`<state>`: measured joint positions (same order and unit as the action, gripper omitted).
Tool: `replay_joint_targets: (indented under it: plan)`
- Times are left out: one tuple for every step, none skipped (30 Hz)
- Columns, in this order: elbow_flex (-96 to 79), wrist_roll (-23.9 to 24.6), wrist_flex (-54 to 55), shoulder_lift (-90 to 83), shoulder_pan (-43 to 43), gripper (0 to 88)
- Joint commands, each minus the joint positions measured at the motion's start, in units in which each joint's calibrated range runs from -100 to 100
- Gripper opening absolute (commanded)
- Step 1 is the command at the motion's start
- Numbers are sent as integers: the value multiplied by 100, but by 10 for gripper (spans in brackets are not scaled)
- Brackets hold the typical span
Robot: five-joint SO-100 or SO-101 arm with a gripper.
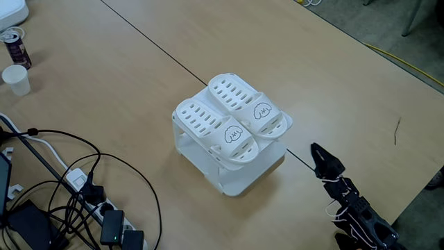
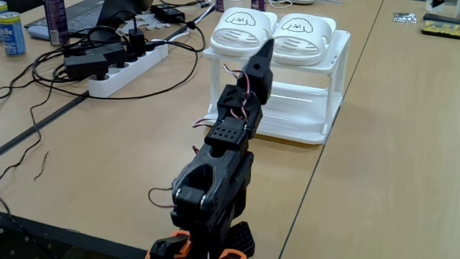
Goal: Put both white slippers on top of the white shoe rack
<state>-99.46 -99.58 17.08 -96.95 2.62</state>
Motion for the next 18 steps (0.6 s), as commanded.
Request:
replay_joint_targets:
  plan:
    - [-27, -42, 1260, -229, -40, 8]
    - [-27, -42, 1726, -221, -15, 8]
    - [-27, -42, 2157, -213, 17, 8]
    - [-27, -42, 2571, -213, 17, 8]
    - [-27, -42, 2951, -213, 17, 8]
    - [-27, -42, 3322, -213, 17, 8]
    - [-27, -42, 3667, -213, 17, 8]
    - [-27, -42, 4004, -213, 17, 8]
    - [-27, -42, 4323, -213, 17, 8]
    - [-27, -42, 4616, -213, 17, 8]
    - [-27, -42, 4884, -213, 17, 8]
    - [-27, -42, 5151, -213, 17, 8]
    - [-27, -42, 5453, -213, 9, 8]
    - [-27, -42, 5729, -213, 9, 8]
    - [-27, -42, 6005, -213, 9, 8]
    - [-27, -42, 6281, -213, 1, 8]
    - [-27, -42, 6566, -213, -32, 8]
    - [-27, -42, 6834, -213, -40, 8]
